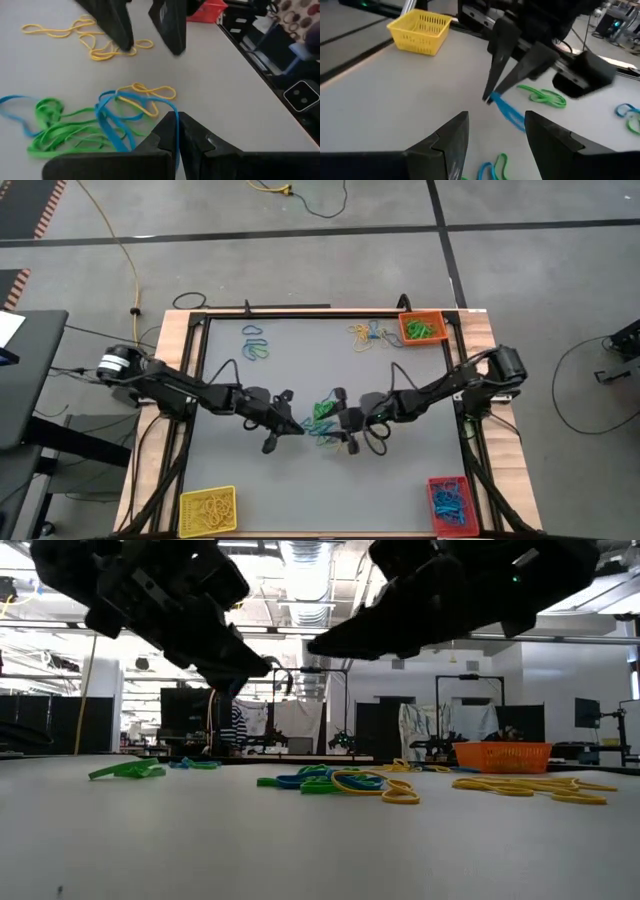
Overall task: Sort rubber bands into baskets
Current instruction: Put the blue rubber band into the red bin
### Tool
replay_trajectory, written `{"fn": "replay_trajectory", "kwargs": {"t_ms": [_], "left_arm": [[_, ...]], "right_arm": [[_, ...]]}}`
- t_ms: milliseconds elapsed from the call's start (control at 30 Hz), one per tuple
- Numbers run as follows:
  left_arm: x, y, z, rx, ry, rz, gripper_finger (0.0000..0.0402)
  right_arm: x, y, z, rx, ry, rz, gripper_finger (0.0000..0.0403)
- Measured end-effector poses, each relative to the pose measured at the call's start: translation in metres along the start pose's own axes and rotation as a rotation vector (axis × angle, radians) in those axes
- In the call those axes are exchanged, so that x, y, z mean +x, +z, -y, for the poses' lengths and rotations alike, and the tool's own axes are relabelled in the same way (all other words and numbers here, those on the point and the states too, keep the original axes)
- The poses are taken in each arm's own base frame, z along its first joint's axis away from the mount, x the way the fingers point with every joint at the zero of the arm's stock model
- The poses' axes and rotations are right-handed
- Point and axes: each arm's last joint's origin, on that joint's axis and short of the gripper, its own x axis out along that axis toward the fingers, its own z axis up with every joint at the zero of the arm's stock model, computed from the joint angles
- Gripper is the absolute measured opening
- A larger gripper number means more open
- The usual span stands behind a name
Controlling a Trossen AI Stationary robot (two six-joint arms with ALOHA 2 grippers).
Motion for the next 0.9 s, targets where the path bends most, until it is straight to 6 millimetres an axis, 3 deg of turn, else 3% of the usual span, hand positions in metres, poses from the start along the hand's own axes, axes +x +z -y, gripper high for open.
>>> {"fn": "replay_trajectory", "kwargs": {"t_ms": [433,900], "left_arm": [[0.028,0.021,0.001,0.062,-0.113,0.0,0.0],[0.028,0.019,0.0,0.042,-0.101,-0.029,0.0]], "right_arm": [[0.012,-0.011,-0.003,-0.021,0.016,-0.083,0.0189],[0.012,-0.013,-0.009,-0.044,0.03,-0.114,0.004]]}}
